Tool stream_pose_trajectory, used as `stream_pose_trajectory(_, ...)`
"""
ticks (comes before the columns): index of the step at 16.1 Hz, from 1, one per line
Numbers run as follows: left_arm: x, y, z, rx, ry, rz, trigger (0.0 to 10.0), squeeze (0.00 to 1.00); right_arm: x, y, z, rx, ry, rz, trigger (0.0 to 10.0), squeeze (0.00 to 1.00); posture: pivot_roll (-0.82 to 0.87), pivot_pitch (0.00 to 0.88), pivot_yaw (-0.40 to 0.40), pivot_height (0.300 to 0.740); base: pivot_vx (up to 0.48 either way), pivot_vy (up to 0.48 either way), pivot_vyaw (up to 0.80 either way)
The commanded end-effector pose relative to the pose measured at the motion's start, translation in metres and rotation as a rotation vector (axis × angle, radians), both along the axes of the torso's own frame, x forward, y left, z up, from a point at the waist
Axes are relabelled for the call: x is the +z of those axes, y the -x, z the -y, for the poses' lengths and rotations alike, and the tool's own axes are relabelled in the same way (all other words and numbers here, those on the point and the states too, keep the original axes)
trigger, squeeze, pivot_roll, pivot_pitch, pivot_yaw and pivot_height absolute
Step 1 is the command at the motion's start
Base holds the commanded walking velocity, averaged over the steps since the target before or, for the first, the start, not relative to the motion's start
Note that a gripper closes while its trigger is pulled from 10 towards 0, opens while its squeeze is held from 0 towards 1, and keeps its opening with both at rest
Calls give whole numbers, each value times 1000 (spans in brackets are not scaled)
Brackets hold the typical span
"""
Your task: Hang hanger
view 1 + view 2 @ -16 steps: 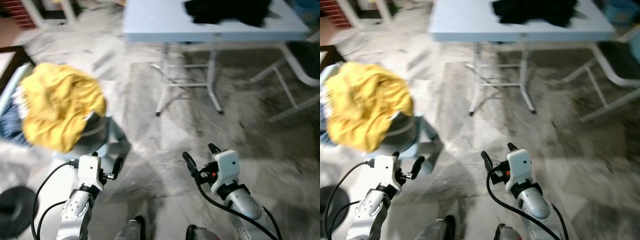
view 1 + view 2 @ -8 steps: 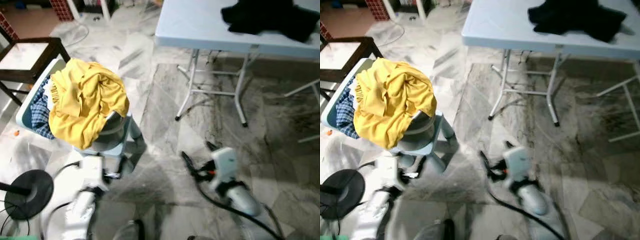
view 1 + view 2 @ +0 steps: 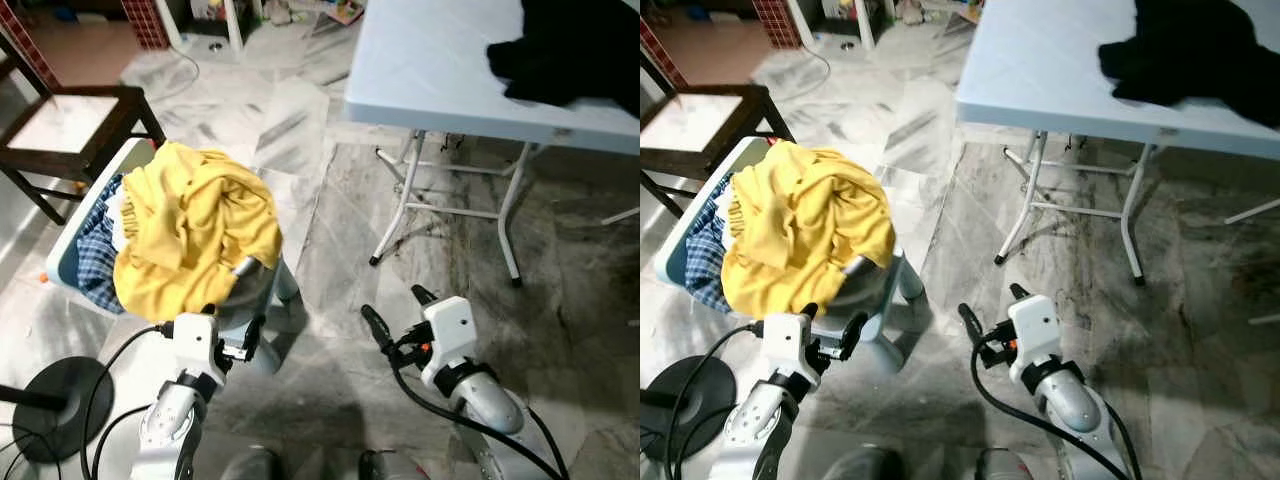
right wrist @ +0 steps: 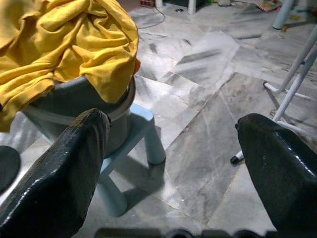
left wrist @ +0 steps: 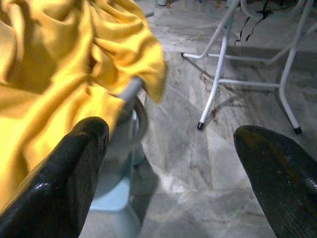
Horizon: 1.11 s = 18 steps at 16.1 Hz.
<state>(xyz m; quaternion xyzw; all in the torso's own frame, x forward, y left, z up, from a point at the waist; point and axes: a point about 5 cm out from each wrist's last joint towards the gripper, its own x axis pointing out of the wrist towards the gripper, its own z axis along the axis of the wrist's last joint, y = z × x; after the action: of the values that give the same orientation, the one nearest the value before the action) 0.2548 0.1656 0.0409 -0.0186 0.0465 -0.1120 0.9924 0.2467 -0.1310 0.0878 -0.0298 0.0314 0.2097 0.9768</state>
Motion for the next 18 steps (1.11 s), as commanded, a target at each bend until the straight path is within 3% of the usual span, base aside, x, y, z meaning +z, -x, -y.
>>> stream_pose_trajectory(1,1,1,-8,17,-19,-8,10000,0,1,2,-7,19,-17,0,10000,0,1,251,13,740,315,251,0)
stream_pose_trajectory(8,0,2,-7,15,-41,-27,10000,0,0,3,-9,31,-12,-3,10000,0,2,252,11,740,301,179,0)
stream_pose_trajectory(9,0,1,-8,9,-79,-17,10000,0,-1,3,-9,32,-9,-4,10000,0,2,253,9,740,0,0,0)
stream_pose_trajectory(12,4,2,-19,-2,-366,66,10000,0,-2,3,-6,33,-4,-7,10000,0,2,254,9,740,0,0,0)
stream_pose_trajectory(16,1,9,-35,1,-527,103,10000,0,-4,4,-9,38,-6,-16,10000,0,13,259,8,740,0,0,0)
stream_pose_trajectory(18,3,10,-34,-39,-584,149,10000,0,-5,4,-10,43,-6,-19,10000,0,19,257,7,740,0,0,0)
